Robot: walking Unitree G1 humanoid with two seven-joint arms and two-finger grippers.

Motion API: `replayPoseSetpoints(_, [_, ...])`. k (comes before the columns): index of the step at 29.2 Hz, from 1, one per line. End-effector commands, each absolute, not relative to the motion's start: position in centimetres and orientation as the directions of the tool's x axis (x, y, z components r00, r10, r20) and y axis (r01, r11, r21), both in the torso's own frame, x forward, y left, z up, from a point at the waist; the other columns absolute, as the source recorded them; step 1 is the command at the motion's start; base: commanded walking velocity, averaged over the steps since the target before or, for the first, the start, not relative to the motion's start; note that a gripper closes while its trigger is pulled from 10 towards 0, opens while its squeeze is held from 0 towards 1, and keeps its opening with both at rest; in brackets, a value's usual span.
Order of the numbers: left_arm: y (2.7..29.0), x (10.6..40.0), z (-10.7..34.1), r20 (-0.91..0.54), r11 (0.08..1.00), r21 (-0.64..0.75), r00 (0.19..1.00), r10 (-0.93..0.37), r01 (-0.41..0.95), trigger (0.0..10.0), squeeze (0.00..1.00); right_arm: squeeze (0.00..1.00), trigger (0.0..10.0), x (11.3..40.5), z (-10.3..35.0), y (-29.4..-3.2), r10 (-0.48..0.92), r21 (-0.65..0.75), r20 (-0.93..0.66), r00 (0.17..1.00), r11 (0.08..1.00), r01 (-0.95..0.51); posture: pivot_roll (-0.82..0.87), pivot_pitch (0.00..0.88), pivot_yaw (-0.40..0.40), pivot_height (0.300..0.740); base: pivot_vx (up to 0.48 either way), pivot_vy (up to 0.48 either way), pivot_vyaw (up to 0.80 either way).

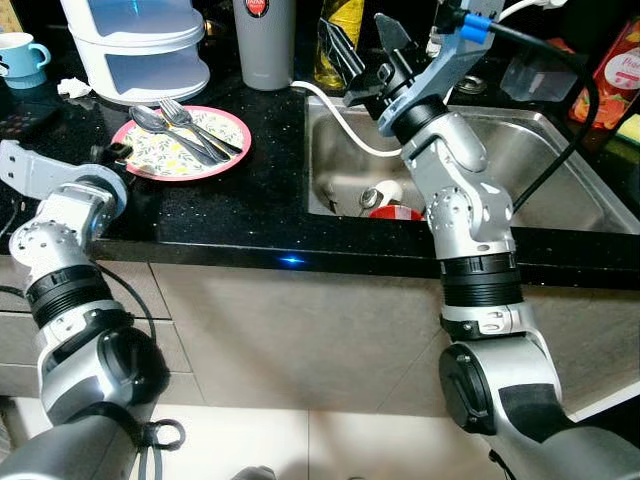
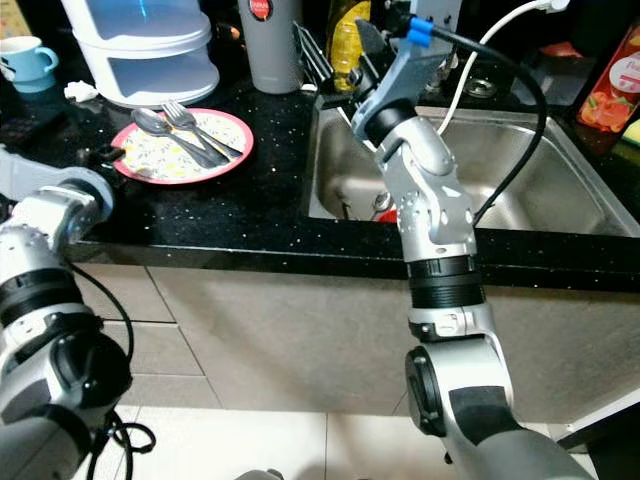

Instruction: Kitchen organization

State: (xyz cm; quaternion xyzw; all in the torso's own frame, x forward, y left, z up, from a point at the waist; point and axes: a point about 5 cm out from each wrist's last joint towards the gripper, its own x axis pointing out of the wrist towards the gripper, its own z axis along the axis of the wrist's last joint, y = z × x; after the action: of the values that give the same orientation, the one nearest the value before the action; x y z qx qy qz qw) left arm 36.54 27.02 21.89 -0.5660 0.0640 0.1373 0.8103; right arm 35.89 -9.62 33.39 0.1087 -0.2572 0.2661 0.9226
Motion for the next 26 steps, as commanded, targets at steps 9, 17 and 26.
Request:
replayPoseSetpoints(9, [28.7,36.4,20.9,-0.312,0.337,-0.877,0.94,0.14,-0.341,0.0,0.0,0.0,10.0,35.8,33.7,-9.9,0.435,0.059,0.538,0.722,0.835,-0.547,0.11,0.035,-0.047,0.74,0.0,0.0,0.0])
replayPoseSetpoints(17, [28.5,36.8,21.4,-0.286,0.348,-0.885,0.951,0.12,-0.31,4.7,0.0,0.0,10.0,35.8,33.8,-9.8,0.44,0.055,0.539,0.718,0.832,-0.551,0.11,0.033,-0.048,0.74,0.0,0.0,0.0])
replayPoseSetpoints(26, [28.2,37.1,21.2,-0.3,0.45,-0.834,0.947,0.117,-0.32,10.0,1.0,0.0,10.0,35.8,33.8,-9.9,0.439,0.052,0.538,0.72,0.835,-0.548,0.1,0.033,-0.048,0.74,0.0,0.0,0.0])
